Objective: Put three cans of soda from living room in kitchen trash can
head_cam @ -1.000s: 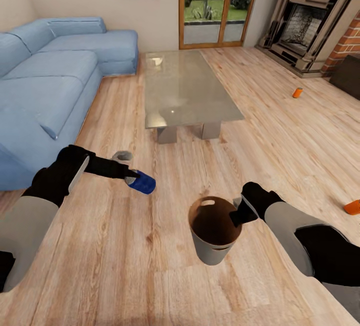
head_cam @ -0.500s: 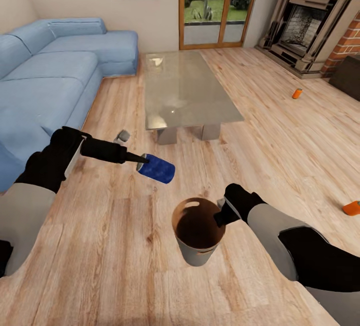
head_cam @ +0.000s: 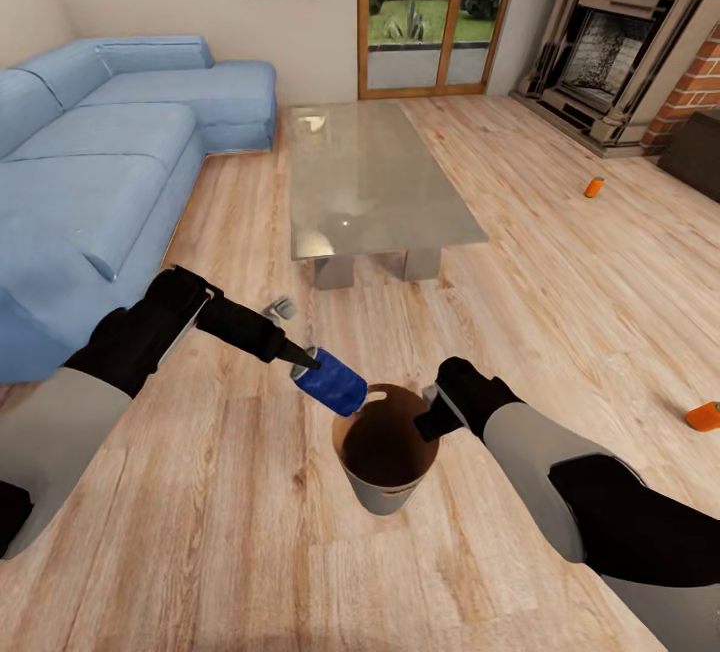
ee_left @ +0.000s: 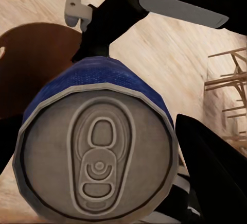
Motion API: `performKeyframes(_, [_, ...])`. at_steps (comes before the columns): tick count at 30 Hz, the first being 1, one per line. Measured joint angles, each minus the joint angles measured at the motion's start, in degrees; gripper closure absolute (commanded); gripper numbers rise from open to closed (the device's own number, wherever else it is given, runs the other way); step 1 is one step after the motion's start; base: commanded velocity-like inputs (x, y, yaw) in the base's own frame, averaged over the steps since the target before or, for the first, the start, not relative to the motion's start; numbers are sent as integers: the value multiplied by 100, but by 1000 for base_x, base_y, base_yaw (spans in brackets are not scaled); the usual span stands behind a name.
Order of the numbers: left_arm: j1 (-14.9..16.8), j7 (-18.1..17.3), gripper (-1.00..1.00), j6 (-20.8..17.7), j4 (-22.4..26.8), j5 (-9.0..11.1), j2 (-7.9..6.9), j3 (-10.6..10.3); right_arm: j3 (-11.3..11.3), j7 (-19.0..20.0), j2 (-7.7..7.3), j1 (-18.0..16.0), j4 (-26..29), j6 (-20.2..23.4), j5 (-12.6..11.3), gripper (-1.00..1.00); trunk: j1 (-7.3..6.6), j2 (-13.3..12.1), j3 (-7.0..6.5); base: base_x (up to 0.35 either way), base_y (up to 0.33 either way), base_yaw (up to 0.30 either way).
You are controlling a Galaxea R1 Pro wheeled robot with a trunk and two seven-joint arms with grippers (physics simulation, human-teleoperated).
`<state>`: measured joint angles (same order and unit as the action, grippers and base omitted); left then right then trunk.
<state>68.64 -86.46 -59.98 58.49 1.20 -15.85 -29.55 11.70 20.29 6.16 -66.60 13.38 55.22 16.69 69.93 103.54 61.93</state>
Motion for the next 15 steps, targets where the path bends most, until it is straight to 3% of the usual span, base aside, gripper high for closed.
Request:
performKeyframes(2, [0, 2, 100, 0, 100, 2, 63, -60, 12, -2, 142, 1, 30, 6, 7, 100, 0, 0, 0, 0, 0, 0])
performKeyframes(4, [0, 4, 100, 0, 133, -2, 102, -73, -37, 1, 184, -1, 42, 22, -112, 100, 0, 0, 0, 0, 0, 0])
performKeyframes(8, [-13, 54, 100, -1, 167, -17, 251, -159, 26, -9, 296, -8, 163, 195, 83, 100, 0, 0, 0, 0, 0, 0])
performKeyframes(10, [-20, 80, 100, 0, 165, -27, 296, -215, 11, -13, 331, -5, 276, 318, 53, 100, 0, 0, 0, 0, 0, 0])
performKeyframes(12, [-31, 208, 100, 1, 154, -35, 372, -351, -17, -4, 349, -9, 391, 394, -32, 100, 0, 0, 0, 0, 0, 0])
performKeyframes(15, [-43, 711, 100, 8, 119, -47, 450, -723, 1, -8, 361, -9, 480, 462, 1, 100, 0, 0, 0, 0, 0, 0])
